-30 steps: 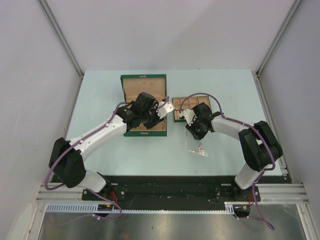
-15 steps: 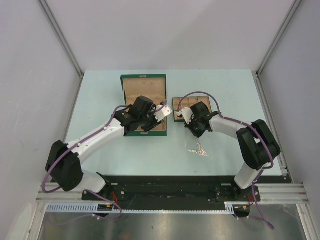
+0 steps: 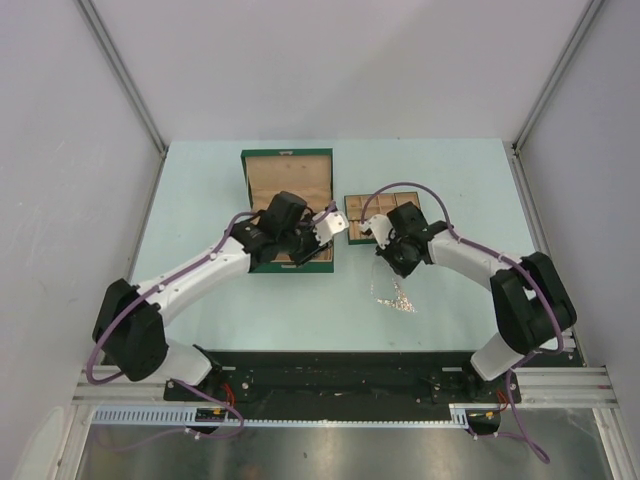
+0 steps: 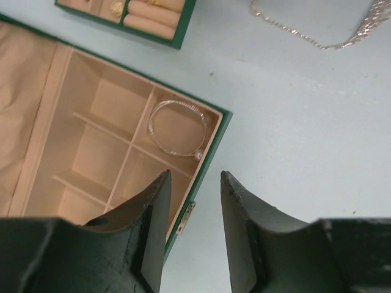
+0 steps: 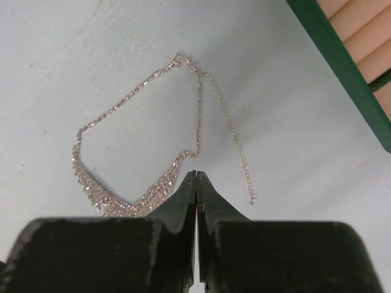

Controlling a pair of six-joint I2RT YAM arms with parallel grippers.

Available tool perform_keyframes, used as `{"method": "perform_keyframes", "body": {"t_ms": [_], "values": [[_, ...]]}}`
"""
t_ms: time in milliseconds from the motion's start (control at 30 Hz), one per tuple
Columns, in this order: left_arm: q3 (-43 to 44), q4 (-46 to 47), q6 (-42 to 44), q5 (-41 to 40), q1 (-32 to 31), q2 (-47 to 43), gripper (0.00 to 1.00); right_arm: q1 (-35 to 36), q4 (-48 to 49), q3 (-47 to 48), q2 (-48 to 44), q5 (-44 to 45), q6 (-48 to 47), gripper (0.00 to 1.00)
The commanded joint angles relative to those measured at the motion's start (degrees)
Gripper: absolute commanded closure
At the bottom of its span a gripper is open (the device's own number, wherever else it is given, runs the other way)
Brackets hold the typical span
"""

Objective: Organize the mixed jewelry

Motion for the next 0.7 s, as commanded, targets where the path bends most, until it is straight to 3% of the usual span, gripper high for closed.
{"method": "perform_keyframes", "body": {"t_ms": [0, 267, 500, 667], "values": [[-0.45, 5.03, 0.44, 7.39, -0.28, 2.22, 0.58, -0.03, -3.04, 1.3, -5.01, -0.7, 0.72, 1.0], [-2.74, 10.66, 0.26, 9.33, -1.69, 5.29, 0.59, -0.12, -4.62, 1.3, -5.72, -1.49, 0.98, 1.0], [-5.37, 12.15, 0.27, 8.54, -1.6, 4.77, 0.6, -0.03, -3.92, 1.3, -2.73, -2.9, 1.6, 0.75], [-6.69, 12.77, -0.18, 8.54, -1.6, 3.63, 0.6, 0.05, -2.69, 1.3, 0.34, -3.16, 1.77, 0.65]]}}
